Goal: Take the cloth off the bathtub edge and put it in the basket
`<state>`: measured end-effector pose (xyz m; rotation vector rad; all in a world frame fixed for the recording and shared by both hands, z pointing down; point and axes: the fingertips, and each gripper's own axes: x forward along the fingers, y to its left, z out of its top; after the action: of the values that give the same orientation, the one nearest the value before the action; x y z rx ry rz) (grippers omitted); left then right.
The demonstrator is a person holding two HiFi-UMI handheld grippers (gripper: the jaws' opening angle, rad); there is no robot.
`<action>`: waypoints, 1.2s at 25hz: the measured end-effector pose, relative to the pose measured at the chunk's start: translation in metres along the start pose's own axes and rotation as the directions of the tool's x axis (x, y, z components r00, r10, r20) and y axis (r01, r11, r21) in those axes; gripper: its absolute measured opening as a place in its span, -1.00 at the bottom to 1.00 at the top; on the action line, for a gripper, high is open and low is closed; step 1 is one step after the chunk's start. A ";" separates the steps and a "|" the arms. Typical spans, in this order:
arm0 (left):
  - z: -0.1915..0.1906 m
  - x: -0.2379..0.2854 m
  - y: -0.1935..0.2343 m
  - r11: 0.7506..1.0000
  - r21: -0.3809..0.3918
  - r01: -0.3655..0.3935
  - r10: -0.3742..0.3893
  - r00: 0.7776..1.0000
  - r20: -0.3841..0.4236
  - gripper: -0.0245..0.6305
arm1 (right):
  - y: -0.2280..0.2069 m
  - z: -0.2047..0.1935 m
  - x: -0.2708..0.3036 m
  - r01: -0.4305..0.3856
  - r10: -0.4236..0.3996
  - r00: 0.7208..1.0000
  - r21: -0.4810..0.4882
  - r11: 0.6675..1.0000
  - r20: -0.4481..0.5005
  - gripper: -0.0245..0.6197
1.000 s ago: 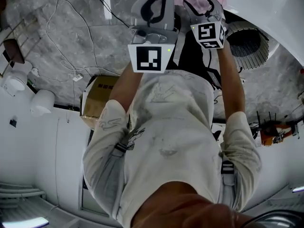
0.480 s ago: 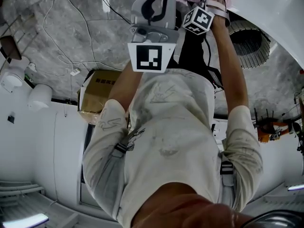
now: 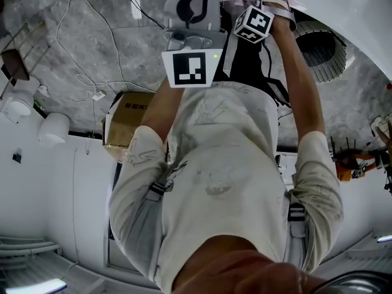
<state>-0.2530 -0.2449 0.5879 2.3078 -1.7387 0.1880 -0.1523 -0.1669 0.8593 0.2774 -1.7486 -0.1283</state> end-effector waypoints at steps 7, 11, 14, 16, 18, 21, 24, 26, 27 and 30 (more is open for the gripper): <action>0.023 -0.004 -0.011 0.999 0.037 0.006 -0.007 1.000 0.016 -0.93 | 0.005 -0.003 -0.032 -0.019 0.018 0.999 0.033 0.999 0.027 -0.62; 0.034 -0.009 -0.022 0.998 0.055 0.021 -0.022 1.000 0.022 -0.93 | 0.002 -0.010 -0.048 -0.024 0.022 0.999 0.096 0.995 0.026 -0.66; 0.045 -0.014 -0.035 0.998 0.055 0.024 -0.026 0.999 0.037 -0.93 | -0.008 -0.010 -0.073 -0.030 0.022 0.998 0.156 0.987 0.056 -0.66; 0.054 -0.018 -0.045 0.999 0.042 0.025 -0.028 0.998 0.055 -0.93 | -0.012 -0.012 -0.091 -0.027 0.011 0.997 0.198 0.980 0.082 -0.66; 0.062 -0.023 -0.056 0.999 0.031 0.039 -0.042 0.997 0.071 -0.93 | -0.019 -0.014 -0.111 -0.014 -0.011 0.995 0.237 0.971 0.101 -0.67; 0.073 -0.029 -0.077 0.995 0.044 0.087 -0.090 0.992 0.088 -0.93 | -0.034 -0.017 -0.142 0.030 -0.070 0.990 0.294 0.955 0.127 -0.67; 0.086 -0.035 -0.096 0.993 0.051 0.107 -0.112 0.988 0.105 -0.93 | -0.048 -0.023 -0.175 0.070 -0.129 0.980 0.347 0.935 0.152 -0.67; 0.095 -0.038 -0.105 0.993 0.052 0.104 -0.110 0.987 0.118 -0.93 | -0.054 -0.027 -0.196 0.091 -0.166 0.971 0.378 0.921 0.170 -0.67; 0.100 -0.040 -0.108 0.994 0.053 0.100 -0.106 0.986 0.126 -0.93 | -0.057 -0.029 -0.206 0.101 -0.184 0.966 0.393 0.914 0.180 -0.67; 0.113 -0.048 -0.117 0.993 0.076 0.093 -0.103 0.985 0.140 -0.93 | -0.064 -0.036 -0.236 0.122 -0.239 0.947 0.449 0.885 0.213 -0.67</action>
<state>-0.1596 -0.2012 0.4533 2.5067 -1.7028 0.0661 -0.0683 -0.1661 0.6262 0.7827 -2.0044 0.0955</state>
